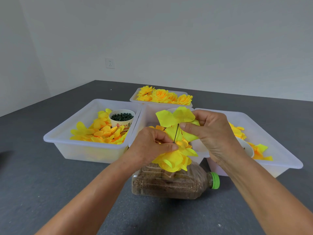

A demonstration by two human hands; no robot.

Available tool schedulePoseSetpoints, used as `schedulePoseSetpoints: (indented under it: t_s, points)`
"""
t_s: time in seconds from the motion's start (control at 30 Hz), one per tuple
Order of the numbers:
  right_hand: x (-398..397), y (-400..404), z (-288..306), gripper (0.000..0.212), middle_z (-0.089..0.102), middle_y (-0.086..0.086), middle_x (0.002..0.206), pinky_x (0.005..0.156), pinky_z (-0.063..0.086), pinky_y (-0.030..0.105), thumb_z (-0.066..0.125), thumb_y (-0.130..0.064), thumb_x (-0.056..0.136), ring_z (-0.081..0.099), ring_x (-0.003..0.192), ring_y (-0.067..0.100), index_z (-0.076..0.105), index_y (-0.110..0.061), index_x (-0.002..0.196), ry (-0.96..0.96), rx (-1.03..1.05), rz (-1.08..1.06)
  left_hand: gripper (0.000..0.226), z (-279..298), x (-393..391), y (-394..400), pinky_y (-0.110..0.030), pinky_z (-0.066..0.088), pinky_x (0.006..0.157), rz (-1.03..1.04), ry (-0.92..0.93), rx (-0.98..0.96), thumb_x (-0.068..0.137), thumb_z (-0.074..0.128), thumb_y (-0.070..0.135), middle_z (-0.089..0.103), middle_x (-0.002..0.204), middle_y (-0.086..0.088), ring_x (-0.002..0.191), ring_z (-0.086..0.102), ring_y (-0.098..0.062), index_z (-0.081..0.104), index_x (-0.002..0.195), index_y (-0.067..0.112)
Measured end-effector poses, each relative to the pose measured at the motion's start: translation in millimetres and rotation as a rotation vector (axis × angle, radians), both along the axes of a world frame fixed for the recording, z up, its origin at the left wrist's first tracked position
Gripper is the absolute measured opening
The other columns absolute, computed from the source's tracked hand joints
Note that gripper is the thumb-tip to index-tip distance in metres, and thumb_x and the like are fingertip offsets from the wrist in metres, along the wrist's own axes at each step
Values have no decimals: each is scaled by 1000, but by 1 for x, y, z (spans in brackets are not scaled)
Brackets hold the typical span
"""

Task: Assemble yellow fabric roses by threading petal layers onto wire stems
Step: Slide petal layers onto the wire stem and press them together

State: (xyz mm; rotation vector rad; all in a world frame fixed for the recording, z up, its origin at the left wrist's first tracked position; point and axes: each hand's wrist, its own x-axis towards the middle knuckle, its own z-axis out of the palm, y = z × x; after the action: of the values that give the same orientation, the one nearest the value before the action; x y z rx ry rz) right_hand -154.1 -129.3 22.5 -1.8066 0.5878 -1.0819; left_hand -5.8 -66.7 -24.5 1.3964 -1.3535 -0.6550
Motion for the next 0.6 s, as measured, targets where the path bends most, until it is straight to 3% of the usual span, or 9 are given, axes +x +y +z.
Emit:
schedulePoseSetpoints:
  t_s: [0.1,0.17,0.23,0.3,0.37,0.43,0.47,0.53,0.6]
  points:
    - [0,1,-1,33,70,-18,69,63,51,16,73,1,74,63,64,-2,69,-32,73,32,-147,-47,11,0,0,0,-36,49,72,0,-11,-2,74,76,8,66,71,-1,72,58,-17,71,67,15]
    - [-1,3,-3,34,70,-16,71,62,51,21,74,1,74,63,64,5,70,-33,74,67,-259,-118,7,-1,1,0,-43,52,78,12,-17,-11,74,76,8,69,78,-10,77,61,-22,72,70,12]
    - [-1,6,-6,28,73,-6,77,66,52,26,71,4,74,65,70,14,75,-24,79,82,-375,-181,5,-1,0,0,-51,50,82,17,-16,-13,74,76,9,70,85,-21,82,63,-35,73,76,5]
    - [-1,8,-7,24,73,3,84,72,52,26,66,9,75,67,78,14,76,-11,84,96,-550,-197,16,-2,1,-2,-53,50,80,18,-35,-24,76,75,8,67,84,-27,82,60,-45,71,82,-6]
    - [-2,9,-8,23,72,9,85,74,54,33,61,11,73,68,81,25,75,-3,84,158,-789,-198,16,-4,2,-3,-44,50,73,29,-70,-34,76,75,6,65,72,-17,69,56,-32,69,79,-8]
    - [-1,9,-9,24,72,12,83,74,55,38,58,13,69,69,81,29,74,0,81,202,-942,-205,7,-5,3,-4,-35,49,67,36,-73,-30,75,76,5,63,64,5,65,54,-10,71,69,4]
    - [-2,8,-9,24,71,12,83,72,55,36,58,13,69,69,79,29,74,0,80,208,-972,-216,14,-5,3,-3,-28,48,63,33,-67,-32,74,76,5,61,60,14,62,53,-4,70,64,13]
    - [-1,8,-11,22,70,13,83,69,55,36,59,12,70,68,77,30,74,-1,79,205,-981,-236,22,-5,3,-2,-19,45,63,23,-57,-37,73,77,7,60,56,18,60,53,0,68,61,24]
    - [-2,8,-12,22,68,14,82,67,55,39,59,12,72,66,76,32,75,0,81,193,-977,-235,20,-4,3,-2,-22,47,65,21,-57,-33,73,77,8,62,59,15,62,55,-4,69,62,23]
